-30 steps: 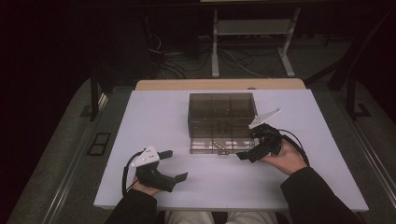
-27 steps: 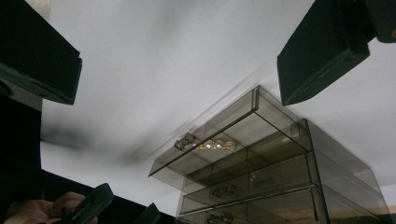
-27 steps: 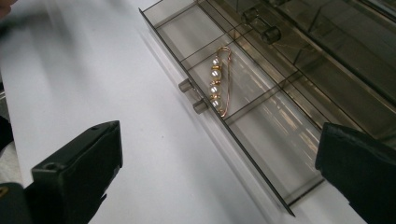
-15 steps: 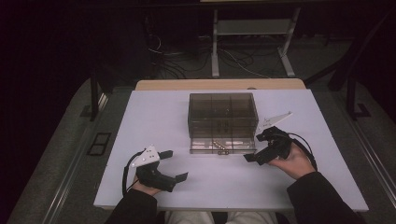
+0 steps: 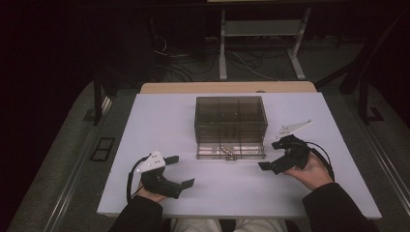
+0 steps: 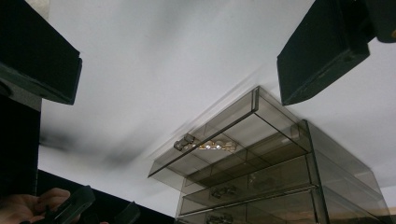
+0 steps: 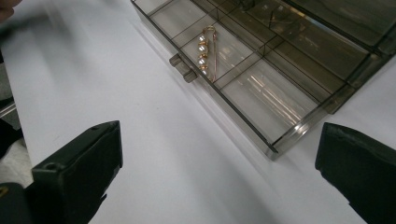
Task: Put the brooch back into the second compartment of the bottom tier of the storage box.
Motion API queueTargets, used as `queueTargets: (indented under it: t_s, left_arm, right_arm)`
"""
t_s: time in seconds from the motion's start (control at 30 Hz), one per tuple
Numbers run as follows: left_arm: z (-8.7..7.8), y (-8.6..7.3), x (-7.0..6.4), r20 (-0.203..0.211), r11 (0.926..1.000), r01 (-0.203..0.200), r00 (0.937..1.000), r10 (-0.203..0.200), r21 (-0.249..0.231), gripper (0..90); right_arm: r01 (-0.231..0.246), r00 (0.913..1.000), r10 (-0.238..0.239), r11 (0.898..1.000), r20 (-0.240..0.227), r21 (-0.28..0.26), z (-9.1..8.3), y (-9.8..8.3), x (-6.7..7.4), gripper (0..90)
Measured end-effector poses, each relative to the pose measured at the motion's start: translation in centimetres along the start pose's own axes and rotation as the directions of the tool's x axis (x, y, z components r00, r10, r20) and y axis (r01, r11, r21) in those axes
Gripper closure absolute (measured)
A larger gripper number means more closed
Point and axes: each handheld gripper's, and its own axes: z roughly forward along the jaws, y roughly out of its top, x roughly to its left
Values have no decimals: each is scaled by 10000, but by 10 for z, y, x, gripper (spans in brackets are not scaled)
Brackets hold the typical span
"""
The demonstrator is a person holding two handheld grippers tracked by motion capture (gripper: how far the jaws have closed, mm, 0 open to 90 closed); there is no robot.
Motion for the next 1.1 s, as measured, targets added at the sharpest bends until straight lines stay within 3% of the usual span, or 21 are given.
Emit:
queueTargets:
  t_s: [0.57, 0.87, 1.1]
  left_arm:
    - [-1, 0, 1, -53, 10000, 24, 10000, -24, -3, 0]
    - [-1, 0, 1, -62, 10000, 17, 10000, -17, 45, 0]
    - [-1, -1, 2, -70, 9999, 76, 9999, -75, 68, 0]
  right_arm:
    - [-464, 9987, 475, 9973, 179, -563, -13, -26, -4, 4]
    - [-951, 9938, 1010, 9888, 466, -1149, -17, -48, -4, 4]
    - [-993, 9926, 1086, 9834, 546, -1521, -20, -61, -6, 4]
